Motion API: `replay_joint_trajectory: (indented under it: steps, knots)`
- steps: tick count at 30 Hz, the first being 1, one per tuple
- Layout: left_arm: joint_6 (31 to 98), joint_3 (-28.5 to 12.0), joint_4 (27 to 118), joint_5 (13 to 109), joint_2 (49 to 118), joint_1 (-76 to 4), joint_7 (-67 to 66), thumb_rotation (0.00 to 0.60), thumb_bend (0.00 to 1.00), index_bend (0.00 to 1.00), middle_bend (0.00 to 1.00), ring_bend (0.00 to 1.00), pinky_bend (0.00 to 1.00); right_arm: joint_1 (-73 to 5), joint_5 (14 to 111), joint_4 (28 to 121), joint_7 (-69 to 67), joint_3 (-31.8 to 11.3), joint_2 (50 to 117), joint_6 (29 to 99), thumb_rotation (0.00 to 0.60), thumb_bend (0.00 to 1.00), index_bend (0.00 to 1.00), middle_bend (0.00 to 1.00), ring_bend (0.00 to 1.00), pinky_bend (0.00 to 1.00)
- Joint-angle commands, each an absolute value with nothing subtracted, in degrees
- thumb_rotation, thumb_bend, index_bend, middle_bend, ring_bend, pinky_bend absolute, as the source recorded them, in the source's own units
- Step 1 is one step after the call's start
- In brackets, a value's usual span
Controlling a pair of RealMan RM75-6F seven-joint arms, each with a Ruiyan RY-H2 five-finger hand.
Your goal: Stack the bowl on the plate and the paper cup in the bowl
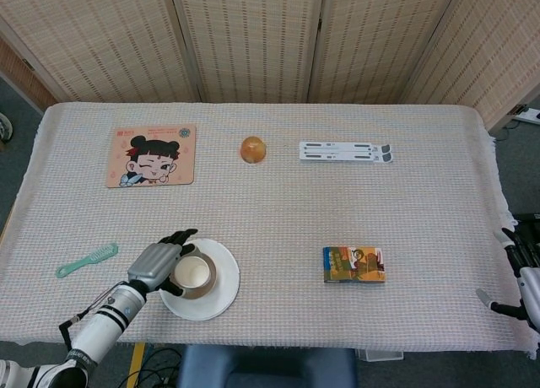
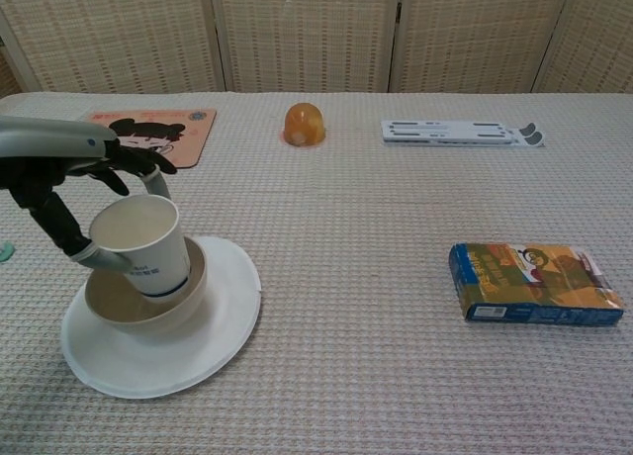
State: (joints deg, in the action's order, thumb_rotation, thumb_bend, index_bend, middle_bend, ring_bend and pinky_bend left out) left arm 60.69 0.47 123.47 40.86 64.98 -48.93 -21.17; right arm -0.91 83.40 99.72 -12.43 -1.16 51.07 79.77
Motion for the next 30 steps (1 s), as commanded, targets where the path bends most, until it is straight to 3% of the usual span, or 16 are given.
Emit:
replay_joint_trajectory:
  steps: [1,19,30]
  knots:
    - [59.90,0.21,122.36,41.40,65.49,-48.45,-20.46,0.600,0.24,0.37,0.07,0.00,0.16,-0.86,83.34,99.71,-12.38,-1.17,51.09,79.89,0.600,0.22,0.00,0.00,0.00,0.00]
    - [56.45,-0.20,116.24,45.66,68.33,-45.35,-16.41,0.600,0.24,0.36,0.07,0.00,0.16,-0.79,83.17,99.72,-12.23,-1.20,51.17,80.18,0.600,0.22,0.00,0.00,0.00,0.00]
    - [55.89,-0.39,113.87,48.61,69.97,-43.42,-14.72,0.600,0.21,0.26,0.07,0.00,0.16,-0.58,83.21,99.63,-12.43,-1.24,51.22,80.68,0.600,0.22,0.00,0.00,0.00,0.00]
